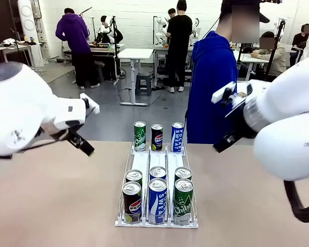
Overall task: Retrieve and hand over the desired beverage to the person.
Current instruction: Pick up a can of the same type that the person held from the Automatic Can Dispenser.
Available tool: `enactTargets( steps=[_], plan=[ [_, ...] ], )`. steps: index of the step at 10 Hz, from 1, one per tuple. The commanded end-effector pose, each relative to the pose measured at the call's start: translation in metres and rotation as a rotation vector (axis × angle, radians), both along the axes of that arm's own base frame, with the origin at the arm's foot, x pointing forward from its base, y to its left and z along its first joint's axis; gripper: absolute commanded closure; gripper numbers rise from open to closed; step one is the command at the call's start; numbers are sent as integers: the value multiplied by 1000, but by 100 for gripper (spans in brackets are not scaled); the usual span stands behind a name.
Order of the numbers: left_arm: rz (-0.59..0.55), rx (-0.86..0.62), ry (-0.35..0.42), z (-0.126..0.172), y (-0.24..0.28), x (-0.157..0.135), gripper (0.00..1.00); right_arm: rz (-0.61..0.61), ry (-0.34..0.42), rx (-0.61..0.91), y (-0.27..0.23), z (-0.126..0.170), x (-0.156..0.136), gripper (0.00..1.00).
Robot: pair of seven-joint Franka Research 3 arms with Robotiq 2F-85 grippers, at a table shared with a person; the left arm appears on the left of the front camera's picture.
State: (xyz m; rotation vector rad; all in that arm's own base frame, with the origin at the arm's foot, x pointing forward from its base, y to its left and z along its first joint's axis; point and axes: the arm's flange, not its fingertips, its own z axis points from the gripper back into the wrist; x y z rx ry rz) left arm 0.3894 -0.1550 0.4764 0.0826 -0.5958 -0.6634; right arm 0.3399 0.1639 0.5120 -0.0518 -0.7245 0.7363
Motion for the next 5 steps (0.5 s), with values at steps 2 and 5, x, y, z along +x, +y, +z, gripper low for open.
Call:
enactTargets(
  steps=[2,5],
  plan=[
    [-5,34,-7,93,-11,-24,0,9,49,-37,-19,74,-16,0],
    [37,27,-78,130,-10,-45,0,-19,14,-112,-19,100,-21,0]
  ],
)
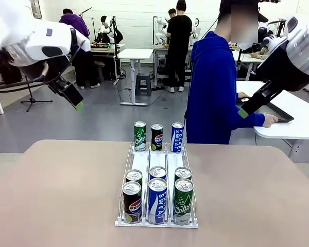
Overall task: Retrieve and hand over the desired beverage to the person.
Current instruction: Pick up a can of the same type that the person held from the Automatic Can Dispenser.
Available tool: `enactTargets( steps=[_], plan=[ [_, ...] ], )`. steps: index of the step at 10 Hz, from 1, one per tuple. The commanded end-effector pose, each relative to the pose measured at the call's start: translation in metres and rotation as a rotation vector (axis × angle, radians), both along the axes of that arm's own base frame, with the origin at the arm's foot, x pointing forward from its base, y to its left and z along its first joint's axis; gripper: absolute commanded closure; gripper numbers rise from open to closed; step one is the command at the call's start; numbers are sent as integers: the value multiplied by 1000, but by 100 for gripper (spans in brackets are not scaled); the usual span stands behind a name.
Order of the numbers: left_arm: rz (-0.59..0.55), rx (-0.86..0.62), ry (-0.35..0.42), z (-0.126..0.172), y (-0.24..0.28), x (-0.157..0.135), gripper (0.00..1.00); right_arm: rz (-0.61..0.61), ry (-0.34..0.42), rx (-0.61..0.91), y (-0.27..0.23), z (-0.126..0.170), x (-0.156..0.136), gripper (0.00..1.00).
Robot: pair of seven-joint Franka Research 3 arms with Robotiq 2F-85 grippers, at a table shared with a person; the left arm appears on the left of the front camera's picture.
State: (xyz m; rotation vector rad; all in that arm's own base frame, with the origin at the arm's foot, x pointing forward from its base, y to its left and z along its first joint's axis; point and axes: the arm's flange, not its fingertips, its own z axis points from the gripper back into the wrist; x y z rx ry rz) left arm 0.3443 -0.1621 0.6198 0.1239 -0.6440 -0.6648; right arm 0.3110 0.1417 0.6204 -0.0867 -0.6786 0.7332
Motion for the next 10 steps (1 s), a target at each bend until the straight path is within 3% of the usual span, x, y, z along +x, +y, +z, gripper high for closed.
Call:
enactTargets(
  steps=[1,4,5,6,7,8,10],
  plan=[
    [-2,6,18,-10,-1,4,0,0,6,18,-1,-7,-1,0],
    [0,2,7,-3,0,1,0,-1,1,0,0,-1,0,0],
    [-168,-146,166,2,26,3,0,85,34,138,-27,-4,5,0],
    [-279,-279,265,14,57,8,0,164,51,241,-59,-4,11,0],
    [-333,-372,315,22,89,17,0,115,41,355,-96,-4,22,0],
    [-392,-508,341,24,125,21,0,164,86,486,-133,-9,28,0],
    [-376,-659,276,27,175,20,0,210,79,621,-189,-21,29,0]
  ],
)
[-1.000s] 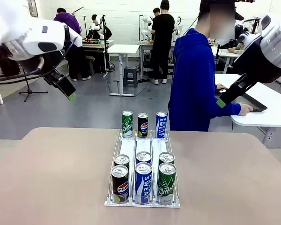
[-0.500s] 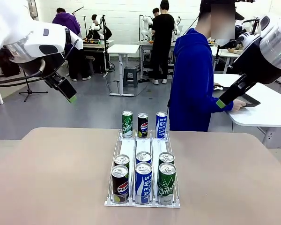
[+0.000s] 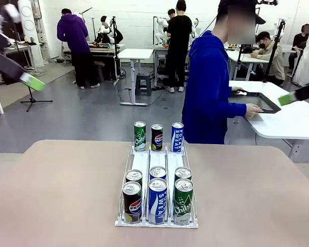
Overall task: Retrieve and hand over the desired beverage to the person.
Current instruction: Pick up a can of the same type that the person held from the Automatic Can Dispenser.
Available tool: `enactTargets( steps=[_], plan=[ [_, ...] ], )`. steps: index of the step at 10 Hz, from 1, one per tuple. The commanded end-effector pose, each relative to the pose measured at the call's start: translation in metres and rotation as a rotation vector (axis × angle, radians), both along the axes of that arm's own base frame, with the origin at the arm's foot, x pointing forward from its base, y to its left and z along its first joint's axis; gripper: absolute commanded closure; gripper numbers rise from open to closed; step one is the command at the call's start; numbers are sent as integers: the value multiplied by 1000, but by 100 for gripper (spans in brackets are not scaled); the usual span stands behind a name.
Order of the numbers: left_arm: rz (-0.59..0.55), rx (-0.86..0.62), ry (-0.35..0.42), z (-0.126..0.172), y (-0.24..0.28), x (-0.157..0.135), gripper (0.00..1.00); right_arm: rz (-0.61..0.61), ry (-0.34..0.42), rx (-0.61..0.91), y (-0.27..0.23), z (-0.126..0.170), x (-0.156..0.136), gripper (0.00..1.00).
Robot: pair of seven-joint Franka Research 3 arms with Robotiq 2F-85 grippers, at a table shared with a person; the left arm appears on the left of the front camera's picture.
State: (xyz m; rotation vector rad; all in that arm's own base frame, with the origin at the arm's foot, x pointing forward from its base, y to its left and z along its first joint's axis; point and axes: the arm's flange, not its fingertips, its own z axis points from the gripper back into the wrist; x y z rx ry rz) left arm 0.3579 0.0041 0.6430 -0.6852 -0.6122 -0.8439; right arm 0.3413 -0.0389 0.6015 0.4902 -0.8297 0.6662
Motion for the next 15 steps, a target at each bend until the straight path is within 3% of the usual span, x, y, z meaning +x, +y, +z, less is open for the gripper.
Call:
enactTargets(
  steps=[1,3,6,11,15],
  plan=[
    [88,-66,7,0,29,0,0,98,14,119,-36,-7,-5,0],
    [152,-83,-43,3,57,-11,0,57,-1,182,-76,-15,-18,0],
    [182,-88,-38,7,80,-24,0,43,16,258,-115,-26,-36,0],
    [268,-96,19,-5,103,-35,0,48,7,211,-107,-23,-46,0],
    [244,-72,-2,5,97,-28,0,16,14,269,-125,-26,-49,0]
  ],
)
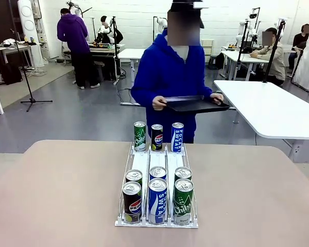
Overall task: Retrieve and hand over the desired beverage to the person.
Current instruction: Pick up a can of the same type that the person held from the Automatic Can Dispenser.
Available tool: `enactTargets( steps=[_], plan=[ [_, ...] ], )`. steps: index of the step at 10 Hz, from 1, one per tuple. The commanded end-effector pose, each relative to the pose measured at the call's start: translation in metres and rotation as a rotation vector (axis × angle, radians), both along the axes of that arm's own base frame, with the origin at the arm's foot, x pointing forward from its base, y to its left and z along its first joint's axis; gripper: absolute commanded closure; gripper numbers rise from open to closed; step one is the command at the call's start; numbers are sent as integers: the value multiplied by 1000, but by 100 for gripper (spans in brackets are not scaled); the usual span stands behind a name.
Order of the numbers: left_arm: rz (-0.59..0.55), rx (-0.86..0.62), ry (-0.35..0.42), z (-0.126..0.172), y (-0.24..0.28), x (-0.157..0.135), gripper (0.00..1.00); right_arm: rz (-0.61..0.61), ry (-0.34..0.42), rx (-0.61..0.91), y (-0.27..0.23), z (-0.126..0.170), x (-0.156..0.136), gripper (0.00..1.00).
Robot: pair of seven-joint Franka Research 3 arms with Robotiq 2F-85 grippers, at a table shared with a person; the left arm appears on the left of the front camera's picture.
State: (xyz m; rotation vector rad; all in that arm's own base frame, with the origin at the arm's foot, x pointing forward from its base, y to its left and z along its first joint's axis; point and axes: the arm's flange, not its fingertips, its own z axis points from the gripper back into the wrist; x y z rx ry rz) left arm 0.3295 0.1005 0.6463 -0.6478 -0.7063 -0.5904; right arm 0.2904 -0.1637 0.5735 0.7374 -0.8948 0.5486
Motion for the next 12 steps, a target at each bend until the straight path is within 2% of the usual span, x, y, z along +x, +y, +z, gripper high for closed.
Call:
enactTargets(
  steps=[1,12],
  plan=[
    [-9,-11,-8,1,1,1,0,15,-18,4,0,2,2,0],
    [-9,-11,-8,1,1,1,0,15,-18,4,0,2,2,0]
  ],
)
